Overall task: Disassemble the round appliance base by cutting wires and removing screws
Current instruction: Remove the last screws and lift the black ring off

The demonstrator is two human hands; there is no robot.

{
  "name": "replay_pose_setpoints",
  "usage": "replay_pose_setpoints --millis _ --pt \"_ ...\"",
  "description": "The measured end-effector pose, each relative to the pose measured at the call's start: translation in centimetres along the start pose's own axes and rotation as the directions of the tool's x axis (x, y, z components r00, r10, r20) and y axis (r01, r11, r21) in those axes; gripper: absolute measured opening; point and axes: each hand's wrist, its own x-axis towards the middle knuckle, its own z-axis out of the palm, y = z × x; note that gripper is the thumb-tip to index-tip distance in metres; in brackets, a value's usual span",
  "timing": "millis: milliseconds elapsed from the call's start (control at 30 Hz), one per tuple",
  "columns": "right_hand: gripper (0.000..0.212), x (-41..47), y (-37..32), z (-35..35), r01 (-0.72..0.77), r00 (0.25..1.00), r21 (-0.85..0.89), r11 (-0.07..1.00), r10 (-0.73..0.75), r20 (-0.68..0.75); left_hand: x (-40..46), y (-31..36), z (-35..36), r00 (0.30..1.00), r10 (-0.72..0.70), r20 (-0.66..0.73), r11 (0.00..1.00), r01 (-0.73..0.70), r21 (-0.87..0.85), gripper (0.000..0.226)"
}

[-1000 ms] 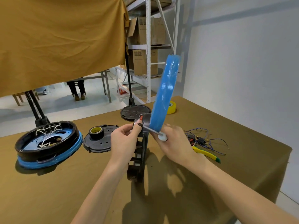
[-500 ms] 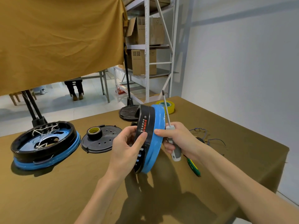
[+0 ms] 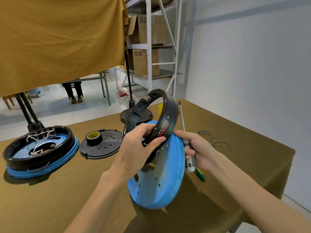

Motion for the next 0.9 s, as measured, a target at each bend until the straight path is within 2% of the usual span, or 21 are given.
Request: replay_pose_setpoints --millis 167,267,333,400,500,567,600,633,700,733,800,900 --pt "0.026 0.1 0.8 -2.2 -0.216 0.976 0.188 0.958 0.21 0.049 0.3 0.1 0.3 0.983 0.005 0.183 0.996 -0.022 0.092 0.033" --pt "0.021 0.4 2.6 -3.3 -0.296 0.954 0.238 0.925 0.299 0.023 -0.4 -0.6 1.0 0.959 -0.072 0.273 0.988 0.031 0.152 0.029" --pt "0.02 0.5 4.2 -3.8 -0.3 0.948 0.224 0.927 0.317 -0.043 -1.2 -1.3 1.5 0.95 -0.166 0.265 0.978 0.124 0.169 0.027" --pt "0.022 0.4 5.6 -4.2 -0.294 0.951 0.21 0.932 0.307 -0.032 -1.7 -1.8 2.0 0.941 -0.228 0.252 0.963 0.18 0.199 0.027" --pt "0.027 -0.1 6.6 -4.8 -0.324 0.942 0.282 0.903 0.334 0.013 -1.8 -2.3 2.9 0.931 -0.28 0.235 0.94 0.216 0.263 0.028" --pt "0.03 -0.3 6.8 -4.9 -0.365 0.915 0.305 0.88 0.399 -0.056 -2.0 -2.6 3.2 0.931 -0.302 0.203 0.918 0.227 0.324 0.028" --pt "0.031 -0.4 6.8 -4.9 -0.37 0.901 0.262 0.891 0.414 -0.133 -2.1 -2.8 3.4 0.932 -0.304 0.196 0.905 0.218 0.365 0.027" --pt "0.032 -0.5 6.8 -4.9 -0.36 0.892 0.15 0.921 0.387 -0.235 -2.3 -3.0 3.5 0.932 -0.305 0.196 0.889 0.204 0.411 0.026" --pt "0.035 -0.5 6.7 -5.1 -0.309 0.873 -0.179 0.934 0.203 -0.444 -2.9 -3.8 3.8 0.922 -0.325 0.211 0.847 0.185 0.498 0.024" --pt "0.033 -0.4 6.5 -5.2 -0.273 0.867 -0.301 0.914 0.098 -0.488 -3.3 -4.2 4.0 0.914 -0.339 0.221 0.824 0.176 0.538 0.023" --pt "0.031 0.0 6.1 -5.2 -0.216 0.875 -0.411 0.886 -0.011 -0.484 -4.0 -4.8 4.4 0.905 -0.358 0.232 0.784 0.157 0.601 0.023" --pt "0.034 1.1 6.0 -4.2 -0.192 0.906 -0.543 0.818 -0.065 -0.418 -4.6 -5.2 5.0 0.91 -0.346 0.23 0.762 0.13 0.634 0.023"
